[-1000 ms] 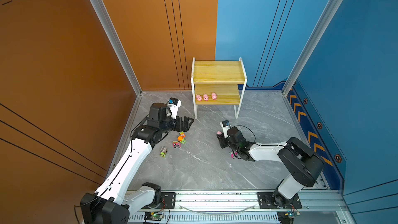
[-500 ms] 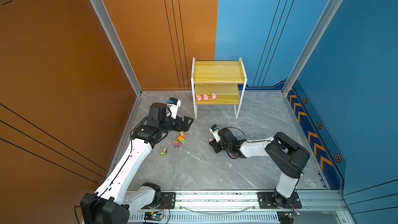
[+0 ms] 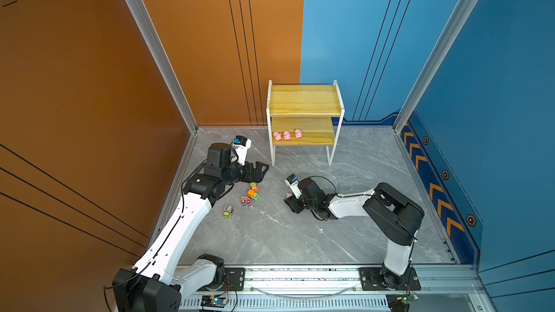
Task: Place and organize the plastic toys onto the shelf
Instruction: 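Lift the pink pig off the floor with the right gripper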
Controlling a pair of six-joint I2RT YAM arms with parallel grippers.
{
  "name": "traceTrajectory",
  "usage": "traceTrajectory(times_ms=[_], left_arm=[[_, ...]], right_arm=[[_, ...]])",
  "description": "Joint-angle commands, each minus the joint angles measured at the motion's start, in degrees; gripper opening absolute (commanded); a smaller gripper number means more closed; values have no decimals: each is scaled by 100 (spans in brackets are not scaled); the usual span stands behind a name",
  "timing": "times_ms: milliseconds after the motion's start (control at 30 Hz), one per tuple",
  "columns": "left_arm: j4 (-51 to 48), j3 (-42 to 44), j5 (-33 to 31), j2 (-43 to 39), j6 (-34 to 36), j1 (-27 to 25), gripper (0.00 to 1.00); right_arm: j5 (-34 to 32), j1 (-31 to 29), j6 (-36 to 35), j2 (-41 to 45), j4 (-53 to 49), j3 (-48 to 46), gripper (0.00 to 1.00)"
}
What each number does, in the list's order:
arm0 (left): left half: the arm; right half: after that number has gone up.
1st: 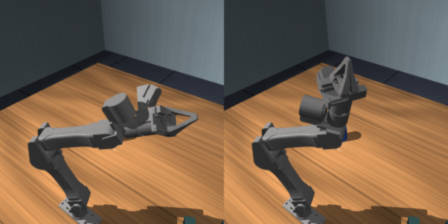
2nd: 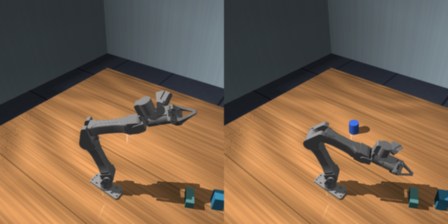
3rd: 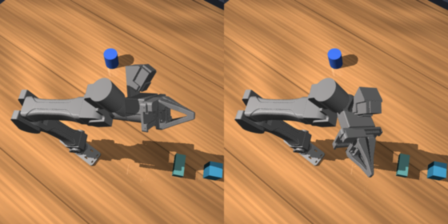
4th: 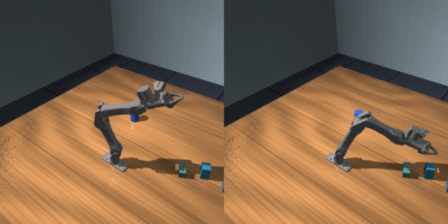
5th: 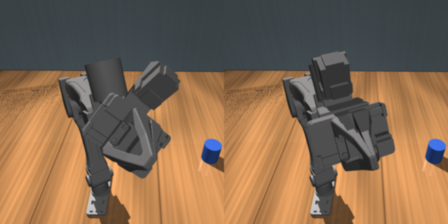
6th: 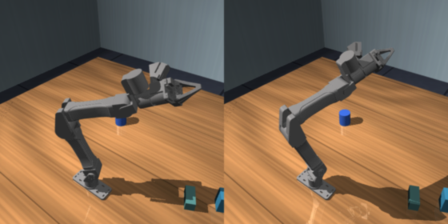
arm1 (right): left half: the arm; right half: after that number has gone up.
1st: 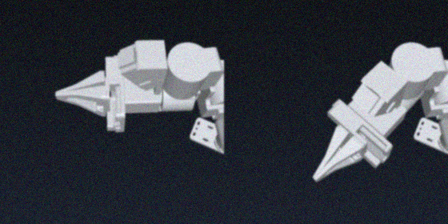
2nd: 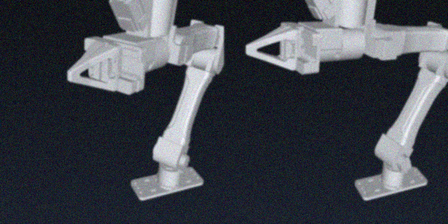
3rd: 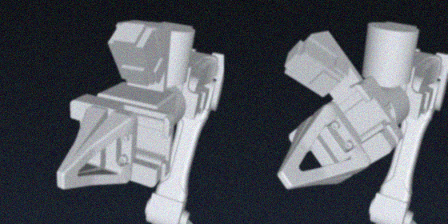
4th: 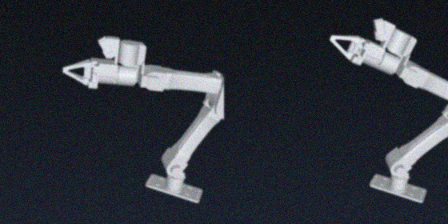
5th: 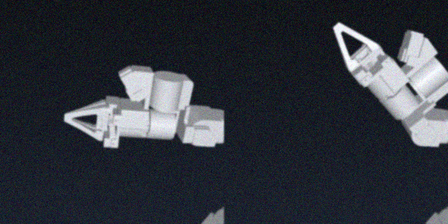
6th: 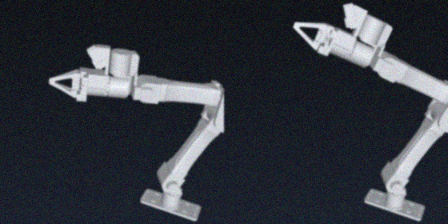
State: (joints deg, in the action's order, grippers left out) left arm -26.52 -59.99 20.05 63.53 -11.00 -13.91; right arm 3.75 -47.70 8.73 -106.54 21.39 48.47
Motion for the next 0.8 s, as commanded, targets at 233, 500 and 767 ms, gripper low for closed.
traceTrajectory(times_ms=[233, 500, 767], left_arm=[[75, 57, 116, 140, -17, 29, 95], [144, 57, 81, 219, 46, 29, 94], [217, 255, 76, 248, 90, 20, 94]], right_arm=[[-224, -123, -47, 618, 1506, -1022, 62], [-401, -134, -162, 316, 2771, -1553, 63], [-497, -100, -262, -88, 3257, -1541, 62]])
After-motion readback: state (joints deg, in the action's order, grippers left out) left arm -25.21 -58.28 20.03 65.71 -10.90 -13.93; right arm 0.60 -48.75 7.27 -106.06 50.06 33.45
